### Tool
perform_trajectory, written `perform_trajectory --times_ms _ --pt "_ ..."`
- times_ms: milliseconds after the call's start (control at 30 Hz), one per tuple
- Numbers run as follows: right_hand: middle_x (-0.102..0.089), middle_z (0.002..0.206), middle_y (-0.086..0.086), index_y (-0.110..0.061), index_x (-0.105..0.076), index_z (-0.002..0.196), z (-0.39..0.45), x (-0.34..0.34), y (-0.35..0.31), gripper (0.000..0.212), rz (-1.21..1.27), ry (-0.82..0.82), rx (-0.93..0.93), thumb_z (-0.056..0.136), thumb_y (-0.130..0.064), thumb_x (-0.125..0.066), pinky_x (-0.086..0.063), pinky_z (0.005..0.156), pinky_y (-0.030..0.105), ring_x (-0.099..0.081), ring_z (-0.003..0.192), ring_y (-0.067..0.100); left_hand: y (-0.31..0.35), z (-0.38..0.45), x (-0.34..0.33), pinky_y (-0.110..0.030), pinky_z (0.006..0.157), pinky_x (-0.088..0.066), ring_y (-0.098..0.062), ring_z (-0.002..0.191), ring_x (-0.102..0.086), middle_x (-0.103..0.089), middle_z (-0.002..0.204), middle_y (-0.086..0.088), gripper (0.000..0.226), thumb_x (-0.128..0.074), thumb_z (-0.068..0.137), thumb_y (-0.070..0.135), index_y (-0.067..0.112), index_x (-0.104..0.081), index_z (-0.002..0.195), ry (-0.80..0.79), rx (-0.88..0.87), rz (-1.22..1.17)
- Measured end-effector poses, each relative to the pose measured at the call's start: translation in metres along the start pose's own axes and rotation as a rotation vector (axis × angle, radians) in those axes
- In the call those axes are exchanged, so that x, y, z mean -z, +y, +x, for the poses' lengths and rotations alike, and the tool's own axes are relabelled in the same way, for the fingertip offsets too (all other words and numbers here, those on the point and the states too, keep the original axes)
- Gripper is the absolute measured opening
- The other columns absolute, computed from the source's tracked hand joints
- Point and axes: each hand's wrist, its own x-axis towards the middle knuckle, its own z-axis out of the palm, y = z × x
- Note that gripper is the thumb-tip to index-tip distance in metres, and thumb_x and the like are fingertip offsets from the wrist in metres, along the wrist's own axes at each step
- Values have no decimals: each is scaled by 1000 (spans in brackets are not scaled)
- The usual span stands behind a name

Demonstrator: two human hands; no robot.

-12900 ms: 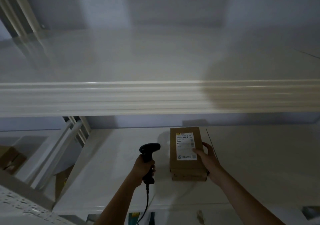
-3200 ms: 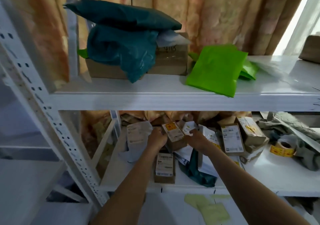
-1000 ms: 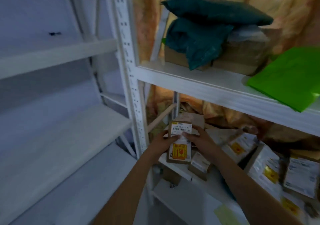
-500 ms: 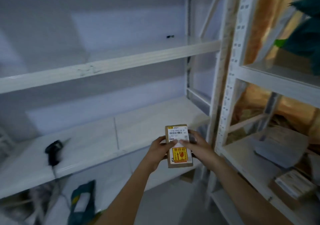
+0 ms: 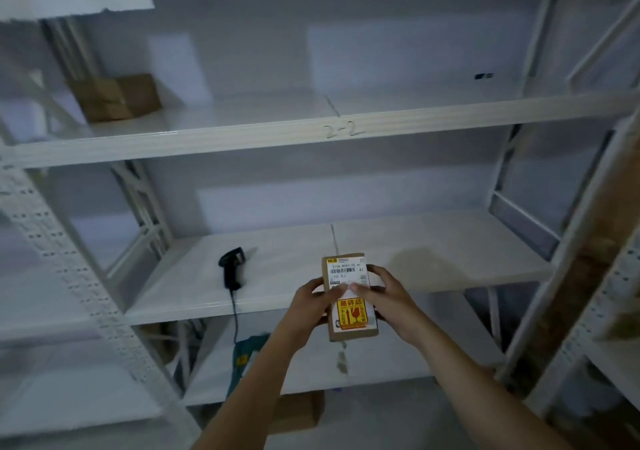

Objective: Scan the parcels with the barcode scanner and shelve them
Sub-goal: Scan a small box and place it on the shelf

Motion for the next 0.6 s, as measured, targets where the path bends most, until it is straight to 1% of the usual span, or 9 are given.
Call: perform_trajectory --times_ms 67,167,267,300,367,433,500,533,600 --pt "-73 111 3 -33 -51 129 14 -32 0 51 -11 -15 -3 85 -26 -76 -59 87 48 -75 92 22 -2 1 33 -32 73 -59 -22 90 -74 -76 101 -5 37 -70 88 32 21 -58 121 23 2 -10" --pt "-74 110 2 -32 -51 132 35 -77 5 51 -32 -18 -4 86 -29 -74 -59 87 48 -75 92 21 -6 5 77 -27 66 -58 -21 87 -74 -76 99 -5 33 -69 89 31 21 -59 119 65 2 -46" --pt "-70 115 -7 -35 -49 134 56 -119 13 49 -96 -1 -5 89 -34 -70 -60 85 40 -73 94 14 -14 15 114 -26 62 -58 -21 86 -74 -75 103 -6 45 -70 88 29 18 -54 128 122 6 -97" --pt "-69 116 -8 -36 -49 135 62 -131 15 48 -107 5 -5 91 -34 -68 -61 81 35 -73 93 12 -19 19 124 -29 64 -59 -22 87 -74 -74 107 -7 52 -71 87 27 19 -49 134 146 1 -123" --pt "-68 118 -6 -36 -48 136 75 -154 18 47 -118 19 2 93 -34 -66 -59 70 25 -72 92 10 -27 28 143 -40 73 -61 -25 93 -73 -69 116 -8 63 -72 87 26 29 -39 140 196 -25 -162" --pt "-68 118 -5 -36 -48 135 91 -173 19 46 -129 35 8 93 -33 -66 -56 61 19 -72 89 9 -33 39 160 -47 81 -59 -27 105 -68 -64 123 -4 60 -71 87 27 40 -39 137 265 -75 -136" --pt "-68 120 -3 -36 -48 135 112 -188 19 47 -139 31 8 92 -32 -67 -56 59 18 -72 90 10 -35 50 177 -47 85 -58 -26 112 -64 -60 123 0 52 -69 89 26 43 -41 128 320 -107 -107" --pt "-67 121 -2 -35 -48 135 124 -195 20 47 -142 27 4 92 -32 -67 -56 60 19 -71 91 12 -36 57 187 -46 85 -59 -26 112 -64 -60 120 1 49 -68 90 24 42 -42 127 336 -100 -115" --pt "-67 122 0 -33 -50 134 149 -206 21 45 -141 15 -2 92 -30 -67 -57 61 20 -71 93 14 -37 73 206 -43 82 -60 -26 105 -67 -61 119 -2 48 -67 91 20 35 -44 130 352 -59 -152"
